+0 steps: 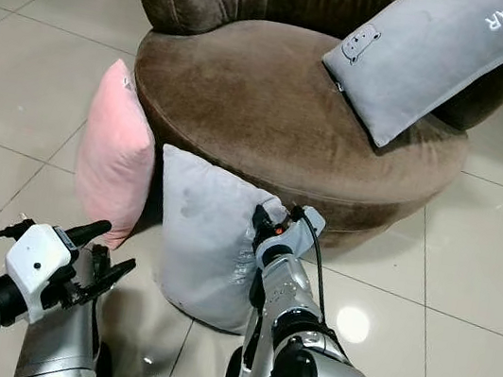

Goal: Move the pillow to the sofa from floor

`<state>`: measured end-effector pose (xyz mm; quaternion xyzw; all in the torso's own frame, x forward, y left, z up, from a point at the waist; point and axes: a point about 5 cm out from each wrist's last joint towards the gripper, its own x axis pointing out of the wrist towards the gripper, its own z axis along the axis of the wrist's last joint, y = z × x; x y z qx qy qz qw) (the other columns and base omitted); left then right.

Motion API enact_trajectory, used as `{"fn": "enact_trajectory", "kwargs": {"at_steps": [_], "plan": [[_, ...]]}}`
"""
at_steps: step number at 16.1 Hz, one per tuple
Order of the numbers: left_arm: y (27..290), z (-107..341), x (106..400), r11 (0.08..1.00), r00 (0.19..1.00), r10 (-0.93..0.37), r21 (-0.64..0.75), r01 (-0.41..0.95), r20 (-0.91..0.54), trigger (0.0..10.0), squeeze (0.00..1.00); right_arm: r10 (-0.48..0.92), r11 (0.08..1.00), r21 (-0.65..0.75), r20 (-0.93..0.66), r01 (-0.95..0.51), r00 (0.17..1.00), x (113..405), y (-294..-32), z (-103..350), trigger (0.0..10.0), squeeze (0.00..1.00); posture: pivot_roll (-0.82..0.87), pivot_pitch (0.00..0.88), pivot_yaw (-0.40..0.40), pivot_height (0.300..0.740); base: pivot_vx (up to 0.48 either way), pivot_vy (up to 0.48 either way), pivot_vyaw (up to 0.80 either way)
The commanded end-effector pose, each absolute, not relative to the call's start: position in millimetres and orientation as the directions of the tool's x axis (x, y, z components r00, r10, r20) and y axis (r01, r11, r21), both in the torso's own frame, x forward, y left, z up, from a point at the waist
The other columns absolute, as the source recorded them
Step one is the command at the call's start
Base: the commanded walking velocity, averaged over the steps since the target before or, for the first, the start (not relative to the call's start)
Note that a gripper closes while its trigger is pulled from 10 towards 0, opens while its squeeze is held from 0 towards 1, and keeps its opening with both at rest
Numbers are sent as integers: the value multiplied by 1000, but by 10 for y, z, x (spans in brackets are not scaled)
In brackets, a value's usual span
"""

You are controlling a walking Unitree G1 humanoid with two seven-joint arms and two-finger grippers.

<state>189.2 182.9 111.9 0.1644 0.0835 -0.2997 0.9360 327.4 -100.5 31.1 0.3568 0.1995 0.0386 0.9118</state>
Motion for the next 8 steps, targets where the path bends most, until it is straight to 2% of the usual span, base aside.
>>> {"fn": "enact_trajectory", "kwargs": {"at_steps": [1,5,8], "plan": [[1798,1109,1894,754,793,-549,255,606,-263,10000,0,228,734,676,-336,65,914,3270,-962,310,0,0,155,119,-55,422,0,0,0],[1767,1069,1937,753,791,-555,249,609,-258,10000,0,261,715,699,-308,32,915,3267,-943,320,0,0,139,69,-55,422,0,0,0],[1719,1059,2041,778,814,-538,242,579,-220,10000,0,304,694,720,-254,-31,918,3279,-949,362,0,0,112,0,-71,422,0,0,0]]}}
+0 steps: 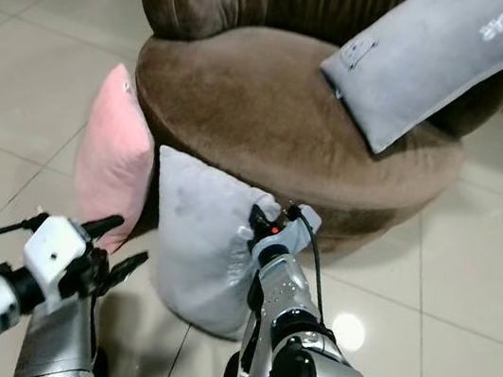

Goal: Move the pillow to the sofa from floor

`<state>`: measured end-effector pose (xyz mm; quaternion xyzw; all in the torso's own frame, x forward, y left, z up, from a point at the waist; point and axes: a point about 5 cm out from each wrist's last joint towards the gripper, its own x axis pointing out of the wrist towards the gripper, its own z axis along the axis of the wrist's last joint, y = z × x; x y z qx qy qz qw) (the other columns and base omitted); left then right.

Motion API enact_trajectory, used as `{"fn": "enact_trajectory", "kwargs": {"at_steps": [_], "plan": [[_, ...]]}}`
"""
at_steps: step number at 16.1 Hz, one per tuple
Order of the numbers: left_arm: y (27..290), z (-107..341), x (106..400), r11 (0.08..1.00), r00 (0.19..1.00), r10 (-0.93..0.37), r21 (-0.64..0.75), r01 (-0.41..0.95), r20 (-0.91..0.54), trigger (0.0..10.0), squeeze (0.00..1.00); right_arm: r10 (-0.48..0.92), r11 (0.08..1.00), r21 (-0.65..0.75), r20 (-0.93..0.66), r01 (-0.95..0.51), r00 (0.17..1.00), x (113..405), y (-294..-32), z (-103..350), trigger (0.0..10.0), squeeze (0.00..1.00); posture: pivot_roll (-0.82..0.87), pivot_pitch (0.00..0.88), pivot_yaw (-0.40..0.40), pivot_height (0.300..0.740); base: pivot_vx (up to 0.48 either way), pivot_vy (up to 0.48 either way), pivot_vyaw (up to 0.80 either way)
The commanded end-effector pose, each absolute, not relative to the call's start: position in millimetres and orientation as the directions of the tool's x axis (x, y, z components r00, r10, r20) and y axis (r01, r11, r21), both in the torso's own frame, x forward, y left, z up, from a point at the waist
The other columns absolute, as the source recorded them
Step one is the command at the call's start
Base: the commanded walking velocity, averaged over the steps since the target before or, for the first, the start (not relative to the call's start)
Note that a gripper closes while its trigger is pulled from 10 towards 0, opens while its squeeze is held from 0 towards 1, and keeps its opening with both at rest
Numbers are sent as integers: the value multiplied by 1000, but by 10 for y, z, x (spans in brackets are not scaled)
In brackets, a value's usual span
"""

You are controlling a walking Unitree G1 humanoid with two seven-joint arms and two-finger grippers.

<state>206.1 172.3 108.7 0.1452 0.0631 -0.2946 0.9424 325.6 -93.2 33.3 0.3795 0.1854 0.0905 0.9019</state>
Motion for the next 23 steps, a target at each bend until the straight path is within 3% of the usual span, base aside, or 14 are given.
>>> {"fn": "enact_trajectory", "kwargs": {"at_steps": [1,3,7,8,9,14,23], "plan": [[1711,1046,2077,792,828,-522,244,560,-206,10000,0,335,683,725,-205,-88,920,3281,-926,407,0,0,105,0,-74,422,0,0,0],[1710,1069,2111,819,855,-490,246,518,-169,10000,0,372,657,730,-94,-190,923,3243,-922,549,0,0,84,0,-74,422,0,0,0],[1740,1227,2147,873,906,-416,245,421,-73,10000,0,345,642,712,63,-284,937,2924,-1181,1036,0,0,47,0,-71,422,0,0,0],[1716,1248,2131,881,912,-406,240,408,-57,10000,0,350,680,670,60,-297,935,2819,-1213,1098,2157,0,26,0,-65,422,0,0,0],[1670,1235,2109,880,911,-408,244,408,-54,10000,0,365,736,601,37,-313,930,2706,-1221,1109,10000,0,7,0,-60,422,0,0,0],[1623,1229,2102,889,930,-367,280,361,-31,10000,0,352,757,596,-29,-266,936,2416,-1241,1261,10000,0,-15,0,-58,447,0,0,0],[1620,1234,2098,905,949,-315,295,305,-16,10000,0,371,800,529,-64,-284,926,2348,-1191,1329,10000,0,1,0,-71,537,0,0,0]]}}
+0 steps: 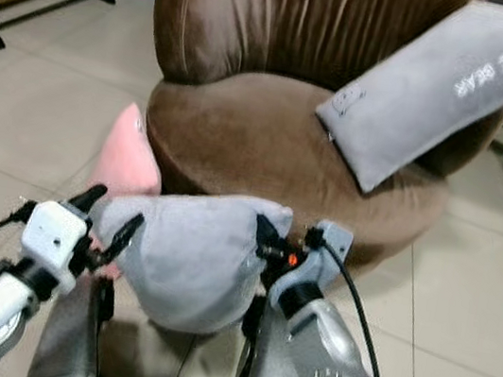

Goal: Move the pillow to the sofa from floor

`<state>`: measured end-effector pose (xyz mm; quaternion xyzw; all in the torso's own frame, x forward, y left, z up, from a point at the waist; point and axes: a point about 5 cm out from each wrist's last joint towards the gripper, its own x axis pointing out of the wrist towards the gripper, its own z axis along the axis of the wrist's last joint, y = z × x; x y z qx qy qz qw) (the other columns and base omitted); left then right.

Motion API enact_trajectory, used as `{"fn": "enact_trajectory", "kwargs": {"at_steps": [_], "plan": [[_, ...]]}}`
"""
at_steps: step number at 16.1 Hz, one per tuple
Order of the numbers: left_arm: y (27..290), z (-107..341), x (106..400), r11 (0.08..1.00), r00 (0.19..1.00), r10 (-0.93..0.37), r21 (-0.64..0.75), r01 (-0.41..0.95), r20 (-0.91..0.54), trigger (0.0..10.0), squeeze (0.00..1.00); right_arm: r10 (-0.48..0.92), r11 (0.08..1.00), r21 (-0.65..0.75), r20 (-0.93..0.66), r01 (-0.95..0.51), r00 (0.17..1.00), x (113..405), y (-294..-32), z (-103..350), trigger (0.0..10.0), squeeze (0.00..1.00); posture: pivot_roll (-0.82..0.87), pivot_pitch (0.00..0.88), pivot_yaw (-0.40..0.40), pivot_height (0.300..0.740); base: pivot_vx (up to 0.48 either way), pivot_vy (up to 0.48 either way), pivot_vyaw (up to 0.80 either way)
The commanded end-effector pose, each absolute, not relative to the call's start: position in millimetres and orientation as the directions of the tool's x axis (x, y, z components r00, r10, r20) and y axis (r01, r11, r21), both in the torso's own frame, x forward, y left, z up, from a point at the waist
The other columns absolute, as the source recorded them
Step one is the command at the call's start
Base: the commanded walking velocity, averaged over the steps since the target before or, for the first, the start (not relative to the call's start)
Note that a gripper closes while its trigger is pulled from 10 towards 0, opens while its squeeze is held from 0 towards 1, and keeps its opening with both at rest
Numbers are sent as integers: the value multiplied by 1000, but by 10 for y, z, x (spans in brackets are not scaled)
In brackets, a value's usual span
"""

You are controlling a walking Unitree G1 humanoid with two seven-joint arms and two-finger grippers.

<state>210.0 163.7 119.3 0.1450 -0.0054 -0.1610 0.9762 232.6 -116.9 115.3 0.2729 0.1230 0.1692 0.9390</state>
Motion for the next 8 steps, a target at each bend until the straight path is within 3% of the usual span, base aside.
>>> {"fn": "enact_trajectory", "kwargs": {"at_steps": [1,8], "plan": [[1617,1237,2101,905,950,-313,298,303,-14,10000,0,368,801,527,-58,-285,928,2358,-1190,1349,10000,0,2,0,-70,547,0,0,0],[1629,1249,2110,916,954,-301,277,291,-8,10000,0,300,776,580,5,-247,954,2422,-1283,1502,10000,0,-6,0,-63,607,0,0,0]]}}
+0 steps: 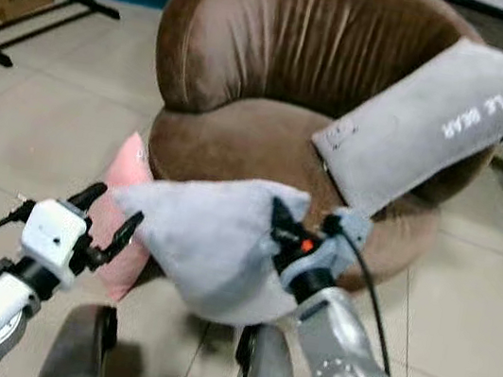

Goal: Move the pillow to the sofa from floor

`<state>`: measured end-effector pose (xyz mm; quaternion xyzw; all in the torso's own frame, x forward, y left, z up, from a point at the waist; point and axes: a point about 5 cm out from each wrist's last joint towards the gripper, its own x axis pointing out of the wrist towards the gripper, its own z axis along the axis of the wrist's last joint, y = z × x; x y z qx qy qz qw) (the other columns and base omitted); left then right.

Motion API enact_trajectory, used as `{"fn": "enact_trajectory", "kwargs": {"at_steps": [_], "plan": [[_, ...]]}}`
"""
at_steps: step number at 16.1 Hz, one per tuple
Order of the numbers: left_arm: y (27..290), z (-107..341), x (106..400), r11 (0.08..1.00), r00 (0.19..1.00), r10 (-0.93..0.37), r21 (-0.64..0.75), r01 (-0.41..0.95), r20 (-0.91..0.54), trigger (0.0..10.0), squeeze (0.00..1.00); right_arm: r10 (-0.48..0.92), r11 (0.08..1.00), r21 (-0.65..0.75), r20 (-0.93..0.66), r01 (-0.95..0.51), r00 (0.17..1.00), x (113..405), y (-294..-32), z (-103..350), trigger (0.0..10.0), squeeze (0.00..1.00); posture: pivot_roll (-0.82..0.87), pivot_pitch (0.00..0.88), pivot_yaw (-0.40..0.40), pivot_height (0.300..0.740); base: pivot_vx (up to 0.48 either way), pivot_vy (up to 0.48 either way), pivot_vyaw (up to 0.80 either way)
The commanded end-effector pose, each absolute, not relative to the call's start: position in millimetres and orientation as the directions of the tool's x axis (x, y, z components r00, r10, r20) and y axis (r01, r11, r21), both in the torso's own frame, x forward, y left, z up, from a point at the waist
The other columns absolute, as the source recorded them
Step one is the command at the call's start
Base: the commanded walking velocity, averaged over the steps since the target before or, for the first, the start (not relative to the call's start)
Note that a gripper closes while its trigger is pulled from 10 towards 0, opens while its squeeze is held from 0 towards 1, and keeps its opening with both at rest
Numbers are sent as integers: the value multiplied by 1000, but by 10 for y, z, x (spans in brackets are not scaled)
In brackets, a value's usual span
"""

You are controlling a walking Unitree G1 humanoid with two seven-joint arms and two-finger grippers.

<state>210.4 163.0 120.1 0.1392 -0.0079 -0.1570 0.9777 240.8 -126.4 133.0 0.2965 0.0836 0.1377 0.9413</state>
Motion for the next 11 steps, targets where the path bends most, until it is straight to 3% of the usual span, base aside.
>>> {"fn": "enact_trajectory", "kwargs": {"at_steps": [1,11], "plan": [[1630,1250,2112,916,954,-299,277,290,-8,10000,0,292,770,588,17,-246,956,2429,-1295,1531,10000,0,-8,0,-62,617,0,0,0],[1627,1274,2167,911,955,-297,297,284,-4,10000,0,213,670,697,150,-257,965,2553,-1358,1866,10000,0,1,0,-54,702,0,0,0]]}}
